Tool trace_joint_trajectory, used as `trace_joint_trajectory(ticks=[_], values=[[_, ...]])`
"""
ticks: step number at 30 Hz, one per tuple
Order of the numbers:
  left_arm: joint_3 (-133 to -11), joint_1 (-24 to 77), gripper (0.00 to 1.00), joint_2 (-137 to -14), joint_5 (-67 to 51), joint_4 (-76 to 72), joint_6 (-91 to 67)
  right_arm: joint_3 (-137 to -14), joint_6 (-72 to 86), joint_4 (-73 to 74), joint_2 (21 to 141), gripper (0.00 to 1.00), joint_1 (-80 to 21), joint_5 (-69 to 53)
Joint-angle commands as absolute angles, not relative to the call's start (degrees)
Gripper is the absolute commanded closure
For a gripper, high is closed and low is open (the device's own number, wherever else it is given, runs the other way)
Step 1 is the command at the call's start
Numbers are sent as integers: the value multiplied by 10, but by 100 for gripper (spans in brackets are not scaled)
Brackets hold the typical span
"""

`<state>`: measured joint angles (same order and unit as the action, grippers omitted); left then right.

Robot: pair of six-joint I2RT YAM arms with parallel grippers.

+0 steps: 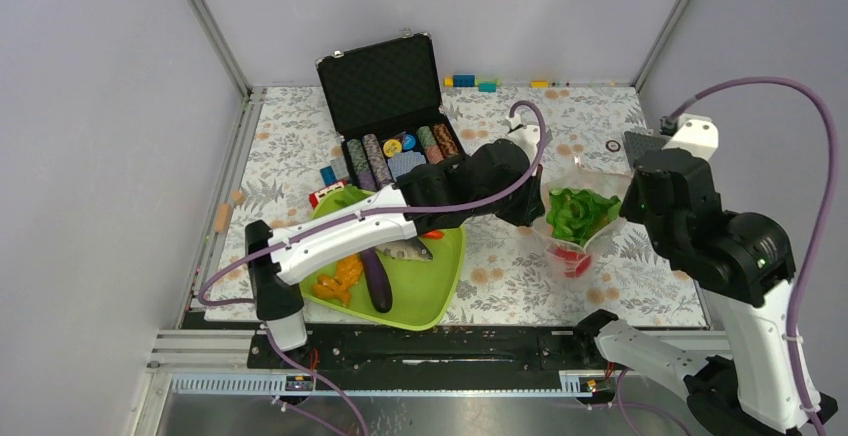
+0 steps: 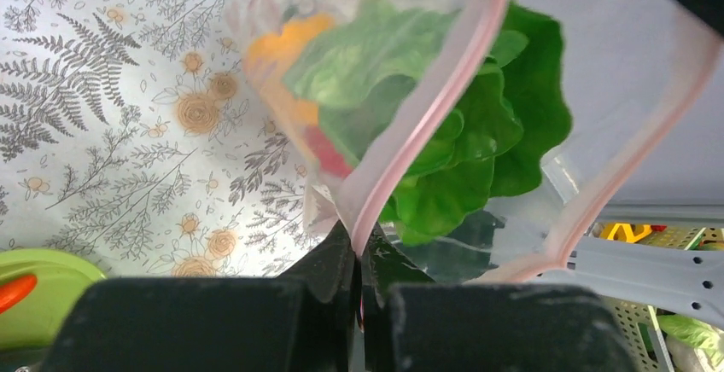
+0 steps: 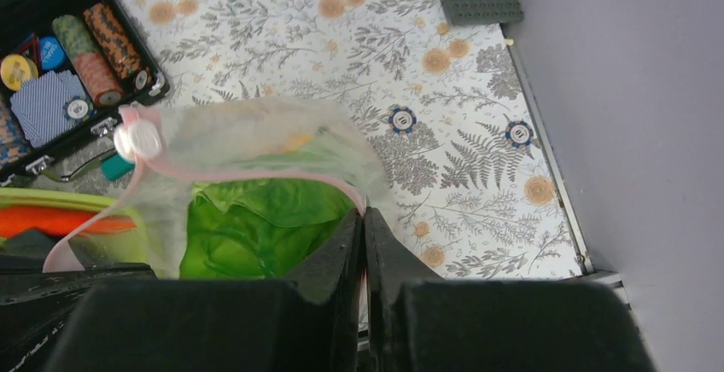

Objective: Place the food in the zip-top bag and seal the zipper
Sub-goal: Adjust the zipper food storage bag at the center of the board.

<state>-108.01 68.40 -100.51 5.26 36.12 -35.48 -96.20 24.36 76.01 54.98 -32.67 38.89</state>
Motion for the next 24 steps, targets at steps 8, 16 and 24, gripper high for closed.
trace_joint_trajectory(ticks=[8, 16, 24], values=[[-879, 655, 82, -929, 41, 299, -385, -789, 253, 672, 557, 94, -323, 316], [-771, 655, 49, -825, 75, 307, -390, -723, 247, 554, 546, 96, -323, 120], [-665, 654, 1, -661, 150, 315, -398, -710, 218, 513, 525, 94, -323, 23]])
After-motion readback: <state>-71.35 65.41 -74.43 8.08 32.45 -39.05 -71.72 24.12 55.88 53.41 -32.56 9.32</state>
